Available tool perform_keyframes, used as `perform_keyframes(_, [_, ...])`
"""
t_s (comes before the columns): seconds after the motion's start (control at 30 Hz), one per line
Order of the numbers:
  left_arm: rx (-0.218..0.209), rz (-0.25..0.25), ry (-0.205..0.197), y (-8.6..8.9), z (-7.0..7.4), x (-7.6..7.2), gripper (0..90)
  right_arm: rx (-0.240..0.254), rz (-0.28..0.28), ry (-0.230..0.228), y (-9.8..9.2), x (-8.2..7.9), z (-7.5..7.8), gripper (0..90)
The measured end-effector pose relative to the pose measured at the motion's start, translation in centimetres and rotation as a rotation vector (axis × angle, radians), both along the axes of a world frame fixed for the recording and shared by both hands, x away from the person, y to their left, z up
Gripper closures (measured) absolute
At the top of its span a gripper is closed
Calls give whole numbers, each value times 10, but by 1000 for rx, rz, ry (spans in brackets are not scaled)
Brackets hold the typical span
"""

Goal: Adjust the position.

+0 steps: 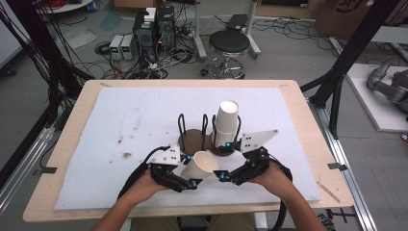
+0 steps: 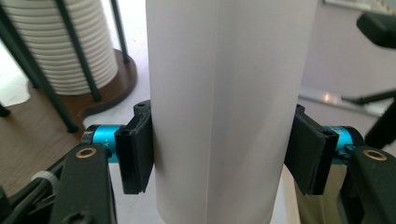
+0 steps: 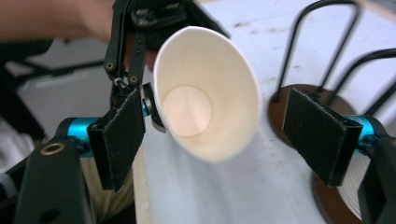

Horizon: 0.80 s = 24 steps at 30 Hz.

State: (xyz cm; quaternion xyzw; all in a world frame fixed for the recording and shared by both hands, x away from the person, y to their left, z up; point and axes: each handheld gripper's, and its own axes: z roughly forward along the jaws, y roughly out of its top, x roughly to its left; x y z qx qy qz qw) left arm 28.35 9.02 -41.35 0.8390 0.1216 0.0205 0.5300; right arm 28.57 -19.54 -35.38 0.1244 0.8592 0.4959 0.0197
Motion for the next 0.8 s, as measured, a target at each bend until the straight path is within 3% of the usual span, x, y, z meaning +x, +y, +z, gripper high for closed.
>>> perform_keyframes(0.17, [-90, 41, 9, 10, -5, 1, 335, 52, -71, -10, -20, -1, -5, 217])
perform_keyframes(0.5, [-266, 127, -26, 33, -8, 0, 337, 70, -180, -13, -47, -7, -20, 217])
perform_keyframes(0.67, [-324, 171, -55, 45, -8, 0, 337, 108, -249, -42, -59, -9, -26, 216])
perform_keyframes(0.8, [-339, 189, -66, 52, -9, -1, 337, 126, -287, -53, -66, -10, -28, 217])
